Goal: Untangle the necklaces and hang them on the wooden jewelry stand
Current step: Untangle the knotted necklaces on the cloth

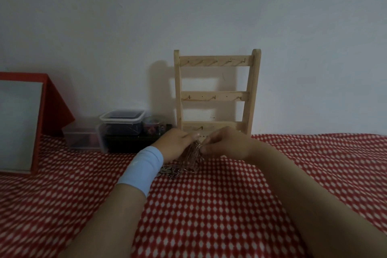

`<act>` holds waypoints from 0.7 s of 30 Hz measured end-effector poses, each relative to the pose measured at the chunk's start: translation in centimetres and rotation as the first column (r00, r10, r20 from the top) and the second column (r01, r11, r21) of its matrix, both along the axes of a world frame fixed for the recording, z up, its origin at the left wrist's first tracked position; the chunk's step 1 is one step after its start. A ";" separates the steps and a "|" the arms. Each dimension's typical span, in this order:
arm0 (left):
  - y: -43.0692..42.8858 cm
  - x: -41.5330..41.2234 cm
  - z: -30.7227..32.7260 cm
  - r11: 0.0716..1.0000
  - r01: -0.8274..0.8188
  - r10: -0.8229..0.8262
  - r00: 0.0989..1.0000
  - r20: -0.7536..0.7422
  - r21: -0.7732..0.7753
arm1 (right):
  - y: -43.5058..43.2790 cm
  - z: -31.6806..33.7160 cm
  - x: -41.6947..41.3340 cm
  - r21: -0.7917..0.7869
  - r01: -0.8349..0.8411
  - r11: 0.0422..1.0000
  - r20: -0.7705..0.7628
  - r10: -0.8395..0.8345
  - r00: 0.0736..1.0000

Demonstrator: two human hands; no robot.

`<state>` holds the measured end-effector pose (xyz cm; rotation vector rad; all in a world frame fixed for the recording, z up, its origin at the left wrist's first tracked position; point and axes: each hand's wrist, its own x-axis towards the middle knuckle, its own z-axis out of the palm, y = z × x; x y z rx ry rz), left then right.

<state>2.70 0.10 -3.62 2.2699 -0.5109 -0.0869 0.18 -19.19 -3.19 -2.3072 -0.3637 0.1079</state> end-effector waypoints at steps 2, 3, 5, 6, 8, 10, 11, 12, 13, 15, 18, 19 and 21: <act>0.3 0.1 0.0 0.996 -0.023 0.020 0.999 -0.043 -0.084 | -0.2 0.2 0.0 0.147 0.011 0.989 -0.035 -0.006 0.999; 0.4 0.2 0.0 0.992 -0.027 0.020 0.998 -0.056 -0.126 | -0.3 0.2 0.0 0.198 0.014 0.980 -0.056 -0.003 0.998; 0.2 0.3 0.1 0.984 -0.028 0.015 0.997 -0.072 -0.178 | -0.2 0.1 0.0 0.269 0.014 0.963 -0.102 0.014 0.995; 0.1 0.3 0.2 0.982 -0.027 0.015 0.998 -0.066 -0.188 | -0.1 0.1 0.0 0.289 0.016 0.957 -0.115 0.018 0.993; 0.1 0.4 0.4 0.979 -0.023 0.015 0.999 -0.041 -0.204 | -0.2 0.0 -0.1 0.333 0.026 0.942 -0.120 0.015 0.993; 0.2 0.1 0.7 0.975 0.001 -0.009 0.999 -0.034 -0.222 | -0.3 0.1 0.0 0.411 0.063 0.910 -0.127 -0.011 0.992; 0.3 -0.2 0.9 0.974 0.020 -0.029 0.999 -0.038 -0.225 | -0.3 0.1 0.1 0.434 0.085 0.897 -0.134 -0.030 0.991; 0.4 -0.3 1.0 0.975 0.041 -0.050 0.998 -0.034 -0.217 | -0.3 0.0 0.1 0.447 0.105 0.888 -0.145 -0.044 0.989; 0.5 -0.3 0.9 0.977 0.057 -0.062 0.998 -0.020 -0.204 | -0.3 0.0 0.2 0.458 0.118 0.881 -0.160 -0.049 0.986; 0.5 -0.3 0.7 0.980 0.064 -0.061 0.998 0.022 -0.188 | -0.3 -0.1 0.3 0.477 0.106 0.873 -0.191 -0.016 0.982; 0.1 -0.2 0.6 0.972 0.067 -0.065 0.998 0.018 -0.227 | -0.3 0.0 0.2 0.475 0.040 0.879 -0.215 0.071 0.974; 0.0 -0.2 0.7 0.967 0.066 -0.068 0.998 0.000 -0.248 | -0.3 0.0 0.1 0.448 0.025 0.894 -0.193 0.069 0.979; -0.4 -0.3 0.9 0.955 0.054 -0.066 0.997 -0.031 -0.290 | -0.4 0.1 0.1 0.421 0.032 0.907 -0.153 0.036 0.988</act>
